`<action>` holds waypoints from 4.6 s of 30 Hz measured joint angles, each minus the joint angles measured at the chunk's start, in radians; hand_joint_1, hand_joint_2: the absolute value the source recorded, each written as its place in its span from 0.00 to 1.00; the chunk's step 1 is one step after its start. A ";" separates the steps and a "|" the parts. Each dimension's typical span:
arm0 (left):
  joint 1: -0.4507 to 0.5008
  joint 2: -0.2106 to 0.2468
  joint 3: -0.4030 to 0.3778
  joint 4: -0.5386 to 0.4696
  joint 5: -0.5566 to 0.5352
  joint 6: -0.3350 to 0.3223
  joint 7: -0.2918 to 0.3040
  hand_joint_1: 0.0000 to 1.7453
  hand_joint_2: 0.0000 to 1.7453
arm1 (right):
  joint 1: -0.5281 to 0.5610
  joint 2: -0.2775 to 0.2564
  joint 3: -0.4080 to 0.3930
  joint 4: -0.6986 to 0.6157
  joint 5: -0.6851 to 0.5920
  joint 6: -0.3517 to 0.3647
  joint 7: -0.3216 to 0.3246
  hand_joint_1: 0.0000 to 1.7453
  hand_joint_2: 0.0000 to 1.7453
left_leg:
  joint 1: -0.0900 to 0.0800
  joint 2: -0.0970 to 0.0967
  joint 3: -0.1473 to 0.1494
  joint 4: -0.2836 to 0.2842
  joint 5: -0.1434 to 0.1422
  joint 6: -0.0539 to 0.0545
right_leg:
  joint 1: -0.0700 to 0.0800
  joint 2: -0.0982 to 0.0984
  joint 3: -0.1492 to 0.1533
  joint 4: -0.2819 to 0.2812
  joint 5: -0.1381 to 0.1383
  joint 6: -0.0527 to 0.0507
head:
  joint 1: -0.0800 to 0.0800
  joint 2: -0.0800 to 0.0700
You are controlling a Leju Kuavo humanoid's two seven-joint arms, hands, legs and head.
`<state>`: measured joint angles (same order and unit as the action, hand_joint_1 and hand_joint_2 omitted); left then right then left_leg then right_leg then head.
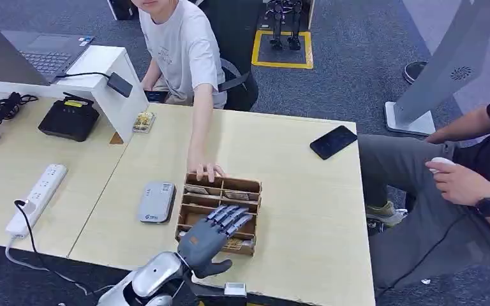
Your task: Pass the card to the sensor for recognition and then transmit it.
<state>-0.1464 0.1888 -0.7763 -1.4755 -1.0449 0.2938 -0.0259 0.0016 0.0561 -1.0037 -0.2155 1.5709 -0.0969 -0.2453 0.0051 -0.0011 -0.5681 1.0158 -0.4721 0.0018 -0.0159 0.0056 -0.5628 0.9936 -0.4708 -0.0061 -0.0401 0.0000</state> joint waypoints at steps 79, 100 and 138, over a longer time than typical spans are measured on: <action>0.019 0.021 0.035 -0.005 0.135 -0.105 -0.079 1.00 1.00 | 0.009 0.005 -0.026 -0.032 0.000 0.003 -0.025 0.00 1.00 | 0.000 0.000 0.000 0.000 0.000 0.000 | 0.000 0.000 0.000 0.000 0.000 0.000 | 0.000 0.000; 0.019 0.021 0.035 -0.005 0.137 -0.105 -0.081 1.00 1.00 | 0.013 0.005 -0.027 -0.040 0.000 0.003 -0.027 0.00 1.00 | 0.000 0.000 0.000 0.000 0.000 0.000 | 0.000 0.000 0.000 0.000 0.000 0.000 | 0.000 0.000; -0.745 0.462 0.369 -0.197 0.720 -0.497 0.009 1.00 1.00 | 0.008 -0.009 -0.027 -0.022 0.000 0.013 -0.055 0.00 1.00 | 0.008 0.001 -0.004 0.000 0.008 -0.008 | 0.007 0.001 -0.006 0.001 0.007 -0.008 | 0.000 0.000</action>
<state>-0.8915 0.6512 -0.4074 -1.6721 -0.3250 -0.2032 -0.0174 0.0096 0.0469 -1.0311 -0.2377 1.5709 -0.0839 -0.3006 0.0127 -0.0003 -0.5725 1.0157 -0.4641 -0.0058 -0.0088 0.0070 -0.5687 0.9948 -0.4636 -0.0144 -0.0401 0.0000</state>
